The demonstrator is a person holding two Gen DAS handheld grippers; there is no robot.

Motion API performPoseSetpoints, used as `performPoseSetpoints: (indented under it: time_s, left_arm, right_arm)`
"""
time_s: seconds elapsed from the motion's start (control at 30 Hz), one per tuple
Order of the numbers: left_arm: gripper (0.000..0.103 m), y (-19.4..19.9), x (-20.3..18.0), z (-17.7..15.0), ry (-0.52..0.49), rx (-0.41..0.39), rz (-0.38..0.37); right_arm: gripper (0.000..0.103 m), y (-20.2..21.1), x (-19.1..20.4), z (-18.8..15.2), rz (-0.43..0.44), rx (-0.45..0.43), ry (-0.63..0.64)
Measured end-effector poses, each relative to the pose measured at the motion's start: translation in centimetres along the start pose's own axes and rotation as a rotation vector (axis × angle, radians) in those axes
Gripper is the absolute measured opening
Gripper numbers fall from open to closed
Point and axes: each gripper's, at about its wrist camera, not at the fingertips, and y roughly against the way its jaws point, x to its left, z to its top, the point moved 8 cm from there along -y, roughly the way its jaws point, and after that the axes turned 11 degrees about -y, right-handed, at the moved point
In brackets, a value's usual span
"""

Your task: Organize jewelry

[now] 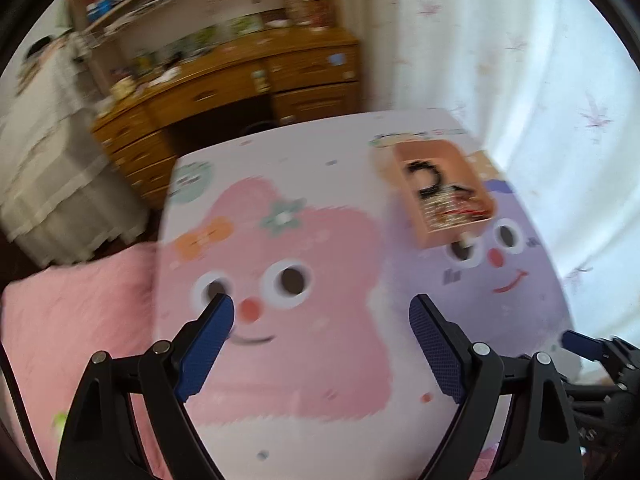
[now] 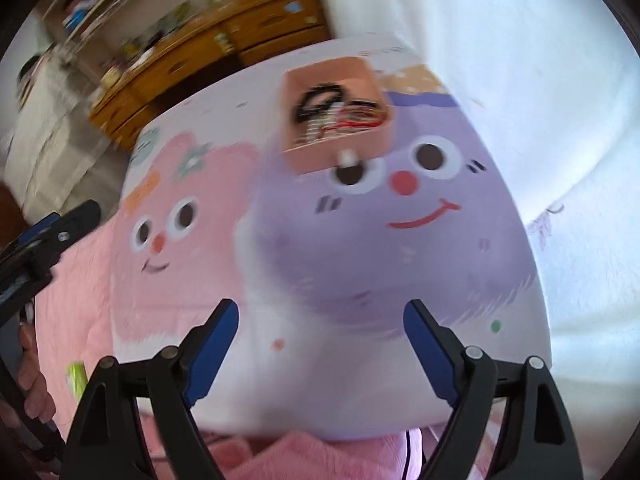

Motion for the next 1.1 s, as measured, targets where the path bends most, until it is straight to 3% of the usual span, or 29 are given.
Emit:
performPoseSetpoints:
  time_s: [0.07,0.2,0.3,0.43,0.53,1.1]
  left_arm:
    - [0.088,0.8,0.8,-1.2,0.051,0.034,0.0]
    - [0.088,2.2,1.2,-1.4,0.221,0.084,-0.11]
    - [0.088,3.6,0.0,-0.1,0.204,0.025,-0.166]
    - [0.095,5.0,-0.9,0.0,0.173,-0.017,-0.086]
    - [0.1,5.5,-1.2,-0.3,0.188,-0.029,-0.081]
    - [0.101,5.4,-0.4,0.4,0.244,-0.048,-0.049]
  right_arm:
    - [0.087,1.8,2.1,-0.4,0.052,-0.023,0.07]
    - [0.088,5.1,4.3,0.9,0.095,-0.073,0.163]
    - [0.089,7.1,4.7,1.7,0.129,-0.076,0.147]
    - [0.092,8.7,4.3,2.5,0.101,-0.148,0.127]
    - [0.094,9.1,4.2,3.0,0.08,-0.184,0.14]
    - [0.1,8.5,4.4,4.2,0.069,-0.175,0.186]
